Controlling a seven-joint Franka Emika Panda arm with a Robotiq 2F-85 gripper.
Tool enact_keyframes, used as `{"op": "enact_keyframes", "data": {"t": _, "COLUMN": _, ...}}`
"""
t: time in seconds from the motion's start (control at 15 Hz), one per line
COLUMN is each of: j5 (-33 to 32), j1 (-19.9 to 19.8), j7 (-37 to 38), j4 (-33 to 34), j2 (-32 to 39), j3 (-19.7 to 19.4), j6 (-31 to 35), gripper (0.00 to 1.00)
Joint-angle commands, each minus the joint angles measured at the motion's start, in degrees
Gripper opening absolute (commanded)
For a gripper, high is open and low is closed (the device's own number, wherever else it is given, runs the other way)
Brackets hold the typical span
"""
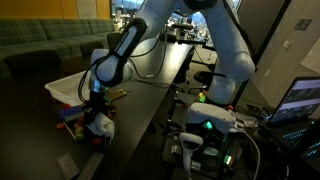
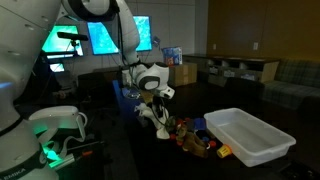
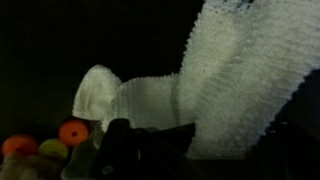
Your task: Use the towel to sweep the things on the table to the left and then put the towel in the white bin
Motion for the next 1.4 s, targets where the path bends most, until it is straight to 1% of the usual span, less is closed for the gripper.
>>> {"op": "enact_keyframes", "data": {"t": 0.0, "j5": 7.2, "j1": -9.4, "j7": -8.0, "j4": -11.0, "j2": -10.5, "j3": 4.2, "j6": 1.8, "gripper": 0.0}}
{"op": "enact_keyframes", "data": {"t": 0.2, "j5": 11.3, "j1": -13.8, "j7": -11.2, "j4": -16.9, "j2": -17.1, "j3": 1.9, "j6": 1.2, "gripper": 0.0}}
{"op": "enact_keyframes", "data": {"t": 0.33, "j5": 12.4, "j1": -15.5, "j7": -12.3, "j4": -19.7, "j2": -20.6, "j3": -1.1, "j6": 0.6, "gripper": 0.0}}
{"op": "enact_keyframes", "data": {"t": 0.4, "j5": 12.0, "j1": -16.0, "j7": -12.5, "j4": -20.7, "j2": -21.8, "j3": -3.2, "j6": 0.1, "gripper": 0.0}}
{"op": "enact_keyframes", "data": {"t": 0.6, "j5": 7.5, "j1": -15.2, "j7": -9.5, "j4": -22.3, "j2": -23.9, "j3": -11.2, "j6": -0.1, "gripper": 0.0}}
{"op": "enact_keyframes", "data": {"t": 0.73, "j5": 3.2, "j1": -14.4, "j7": -7.0, "j4": -23.0, "j2": -24.1, "j3": -16.3, "j6": 2.5, "gripper": 0.0}}
{"op": "enact_keyframes", "data": {"t": 0.87, "j5": -0.9, "j1": -14.1, "j7": -4.6, "j4": -22.3, "j2": -22.7, "j3": -20.4, "j6": 5.6, "gripper": 0.0}}
{"op": "enact_keyframes", "data": {"t": 1.07, "j5": -7.3, "j1": -12.9, "j7": 0.2, "j4": -19.4, "j2": -17.7, "j3": -25.6, "j6": 12.7, "gripper": 0.0}}
{"op": "enact_keyframes", "data": {"t": 1.13, "j5": -9.5, "j1": -11.7, "j7": 2.4, "j4": -18.5, "j2": -15.4, "j3": -27.4, "j6": 16.2, "gripper": 0.0}}
{"op": "enact_keyframes", "data": {"t": 1.2, "j5": -12.2, "j1": -9.6, "j7": 5.1, "j4": -17.2, "j2": -12.5, "j3": -30.2, "j6": 19.6, "gripper": 0.0}}
{"op": "enact_keyframes", "data": {"t": 1.33, "j5": -13.4, "j1": -5.5, "j7": 7.9, "j4": -13.2, "j2": -6.0, "j3": -34.1, "j6": 23.2, "gripper": 0.0}}
